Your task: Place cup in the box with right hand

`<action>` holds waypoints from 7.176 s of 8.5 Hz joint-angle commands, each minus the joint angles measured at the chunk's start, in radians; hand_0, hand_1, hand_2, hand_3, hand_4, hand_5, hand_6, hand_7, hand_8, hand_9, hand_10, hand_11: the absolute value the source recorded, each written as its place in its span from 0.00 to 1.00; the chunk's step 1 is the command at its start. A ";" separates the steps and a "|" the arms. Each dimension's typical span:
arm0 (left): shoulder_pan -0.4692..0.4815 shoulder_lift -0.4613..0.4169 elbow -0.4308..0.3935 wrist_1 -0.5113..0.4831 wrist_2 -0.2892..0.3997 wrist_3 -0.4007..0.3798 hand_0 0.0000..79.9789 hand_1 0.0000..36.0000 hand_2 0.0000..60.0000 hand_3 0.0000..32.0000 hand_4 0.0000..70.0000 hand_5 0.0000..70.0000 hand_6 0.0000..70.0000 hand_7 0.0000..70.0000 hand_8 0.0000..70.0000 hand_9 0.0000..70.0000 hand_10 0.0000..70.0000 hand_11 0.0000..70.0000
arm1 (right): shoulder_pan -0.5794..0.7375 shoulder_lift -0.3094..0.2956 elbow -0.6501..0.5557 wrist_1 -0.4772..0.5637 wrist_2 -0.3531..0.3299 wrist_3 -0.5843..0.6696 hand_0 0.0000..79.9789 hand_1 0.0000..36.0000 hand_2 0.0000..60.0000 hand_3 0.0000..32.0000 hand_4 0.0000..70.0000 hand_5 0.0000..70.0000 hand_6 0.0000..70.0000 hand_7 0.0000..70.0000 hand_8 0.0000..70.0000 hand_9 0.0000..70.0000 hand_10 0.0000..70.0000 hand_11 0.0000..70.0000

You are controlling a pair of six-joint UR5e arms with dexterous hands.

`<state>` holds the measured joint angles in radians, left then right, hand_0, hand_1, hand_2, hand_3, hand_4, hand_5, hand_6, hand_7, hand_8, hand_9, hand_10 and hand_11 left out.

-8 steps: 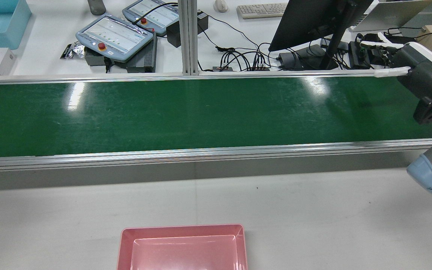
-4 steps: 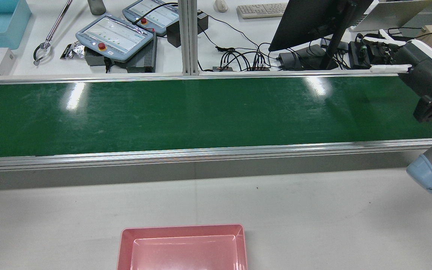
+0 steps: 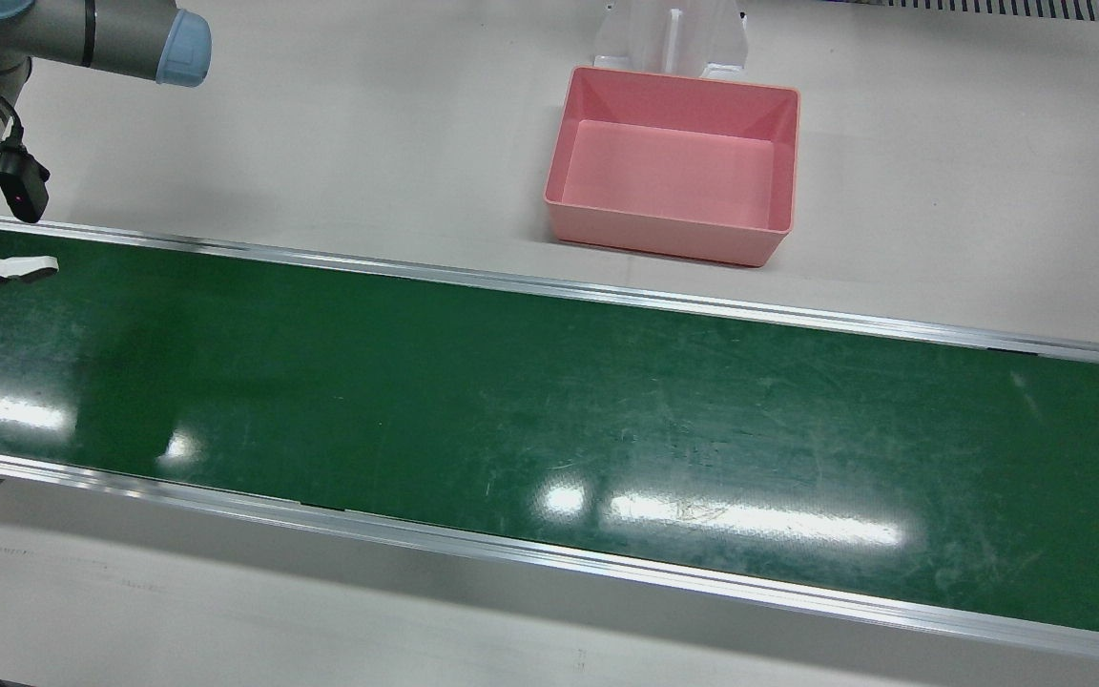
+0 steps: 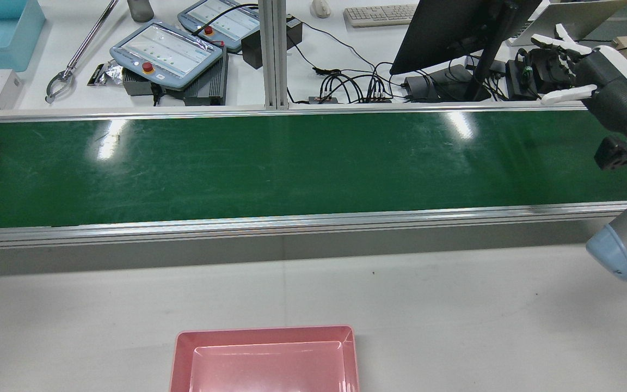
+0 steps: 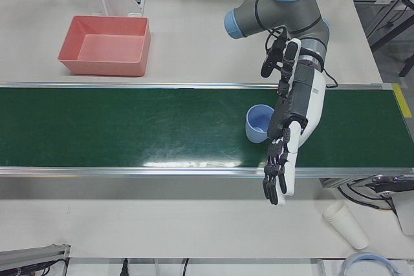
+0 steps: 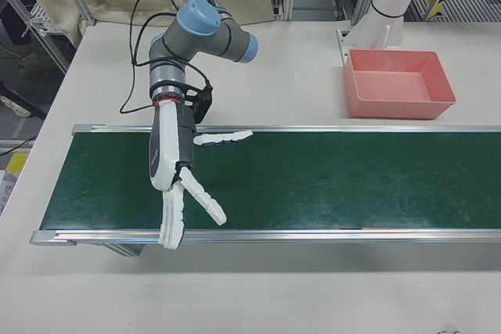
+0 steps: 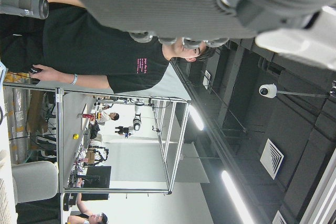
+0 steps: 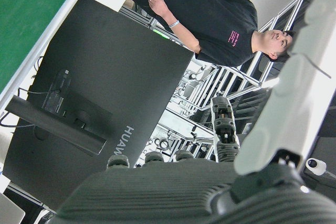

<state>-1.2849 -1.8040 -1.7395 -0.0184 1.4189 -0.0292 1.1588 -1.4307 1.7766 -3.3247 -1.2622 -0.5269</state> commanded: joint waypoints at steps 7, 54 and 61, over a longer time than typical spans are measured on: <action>0.001 0.000 0.000 0.002 0.000 0.000 0.00 0.00 0.00 0.00 0.00 0.00 0.00 0.00 0.00 0.00 0.00 0.00 | -0.027 -0.007 -0.049 0.077 0.003 0.027 0.58 0.25 0.06 0.00 0.16 0.03 0.01 0.05 0.00 0.00 0.00 0.00; 0.001 0.000 0.000 0.000 0.000 0.000 0.00 0.00 0.00 0.00 0.00 0.00 0.00 0.00 0.00 0.00 0.00 0.00 | -1.072 0.093 0.649 -0.249 0.406 -0.452 1.00 1.00 1.00 0.00 0.41 0.39 0.65 1.00 1.00 1.00 0.75 1.00; -0.001 0.000 0.000 0.000 0.000 0.000 0.00 0.00 0.00 0.00 0.00 0.00 0.00 0.00 0.00 0.00 0.00 0.00 | -1.122 0.087 0.567 -0.174 0.402 -0.446 0.63 0.16 0.00 0.00 0.11 0.04 0.00 0.00 0.00 0.00 0.00 0.00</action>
<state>-1.2842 -1.8040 -1.7395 -0.0184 1.4189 -0.0292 0.0392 -1.3423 2.3467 -3.5004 -0.8626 -0.9740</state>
